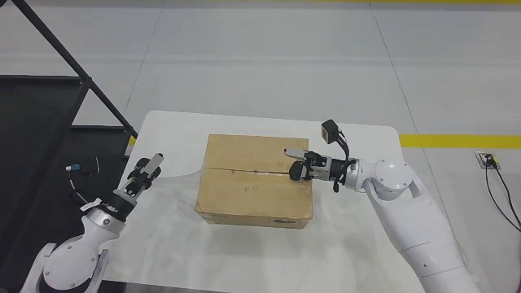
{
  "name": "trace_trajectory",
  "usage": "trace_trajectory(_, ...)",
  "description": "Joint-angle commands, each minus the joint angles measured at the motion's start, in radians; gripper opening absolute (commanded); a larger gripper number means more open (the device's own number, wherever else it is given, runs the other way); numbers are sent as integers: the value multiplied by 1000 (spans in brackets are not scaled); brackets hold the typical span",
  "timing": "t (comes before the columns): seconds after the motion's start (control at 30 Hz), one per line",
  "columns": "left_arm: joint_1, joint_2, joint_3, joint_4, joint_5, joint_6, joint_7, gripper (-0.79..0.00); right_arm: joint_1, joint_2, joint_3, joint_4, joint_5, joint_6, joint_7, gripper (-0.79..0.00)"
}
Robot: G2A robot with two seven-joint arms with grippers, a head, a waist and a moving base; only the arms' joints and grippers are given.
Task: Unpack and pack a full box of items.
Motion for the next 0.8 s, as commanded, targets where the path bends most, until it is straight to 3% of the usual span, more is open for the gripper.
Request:
trace_trajectory(0.0,9,-2,-12,12,-17,2,19,0,0,0,0,0,0,0,0,0)
trace_trajectory(0.33,73,-7,-36,55,-46,14,32,0,0,0,0,0,0,0,0,0)
trace_trajectory(0.43,106,-6,-30,69,-63,24,-41,0,0,0,0,0,0,0,0,0)
trace_trajectory(0.77,107,-7,-28,74,-65,31,-41,0,0,0,0,0,0,0,0,0)
